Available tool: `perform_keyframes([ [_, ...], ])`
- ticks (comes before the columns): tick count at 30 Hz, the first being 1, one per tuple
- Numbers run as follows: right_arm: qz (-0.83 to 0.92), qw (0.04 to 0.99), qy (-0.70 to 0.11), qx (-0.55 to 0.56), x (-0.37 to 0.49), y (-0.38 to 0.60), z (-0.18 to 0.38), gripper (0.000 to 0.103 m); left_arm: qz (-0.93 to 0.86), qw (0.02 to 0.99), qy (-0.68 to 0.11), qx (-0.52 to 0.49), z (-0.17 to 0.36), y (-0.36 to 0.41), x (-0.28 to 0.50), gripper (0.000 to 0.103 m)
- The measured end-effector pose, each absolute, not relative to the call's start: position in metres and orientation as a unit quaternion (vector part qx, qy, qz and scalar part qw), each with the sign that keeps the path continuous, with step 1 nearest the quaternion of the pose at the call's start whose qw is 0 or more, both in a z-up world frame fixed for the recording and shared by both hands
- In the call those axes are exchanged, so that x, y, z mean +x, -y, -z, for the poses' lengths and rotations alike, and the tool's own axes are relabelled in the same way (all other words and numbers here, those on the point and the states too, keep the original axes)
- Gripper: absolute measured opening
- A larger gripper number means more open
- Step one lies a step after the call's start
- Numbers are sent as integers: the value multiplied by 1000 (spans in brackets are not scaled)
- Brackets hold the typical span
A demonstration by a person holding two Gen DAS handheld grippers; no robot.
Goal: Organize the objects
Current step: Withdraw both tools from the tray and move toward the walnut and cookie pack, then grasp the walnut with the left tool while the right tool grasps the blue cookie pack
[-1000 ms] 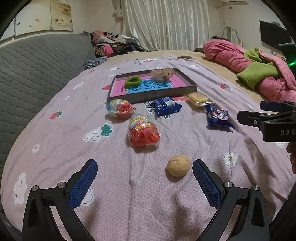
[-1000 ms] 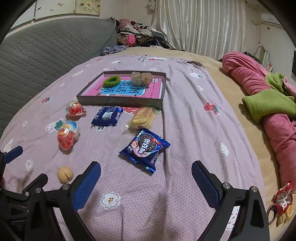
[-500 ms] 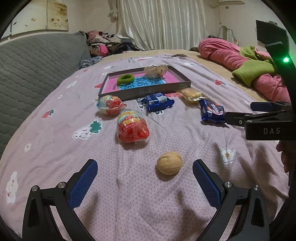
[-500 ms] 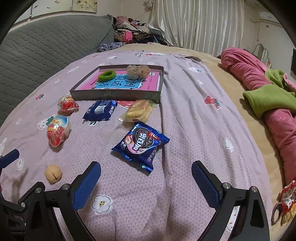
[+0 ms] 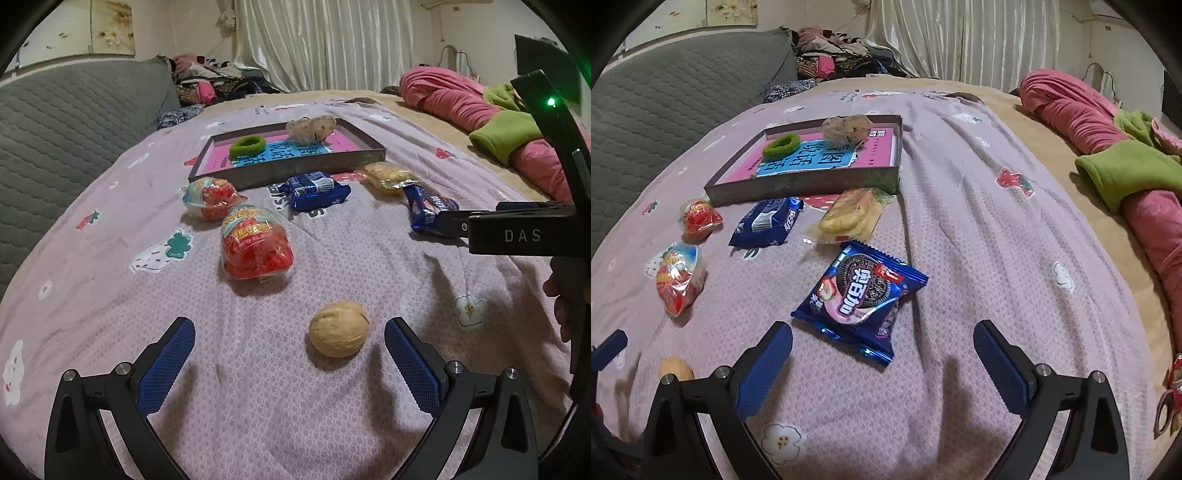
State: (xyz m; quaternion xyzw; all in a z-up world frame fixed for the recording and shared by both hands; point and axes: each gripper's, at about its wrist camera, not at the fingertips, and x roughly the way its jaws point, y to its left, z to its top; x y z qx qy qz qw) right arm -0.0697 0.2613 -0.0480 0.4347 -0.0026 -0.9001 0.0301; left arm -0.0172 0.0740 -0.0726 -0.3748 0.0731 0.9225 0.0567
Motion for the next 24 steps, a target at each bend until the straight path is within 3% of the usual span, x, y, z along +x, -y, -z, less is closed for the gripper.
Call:
perform_keyframes([
  [16, 897, 21, 4, 441, -85, -256, 56, 99, -919, 56, -64, -386, 82, -77, -29, 102],
  [24, 896, 25, 28, 443, -93, -254, 62, 99, -917, 71, -61, -387, 85, -79, -28, 92],
])
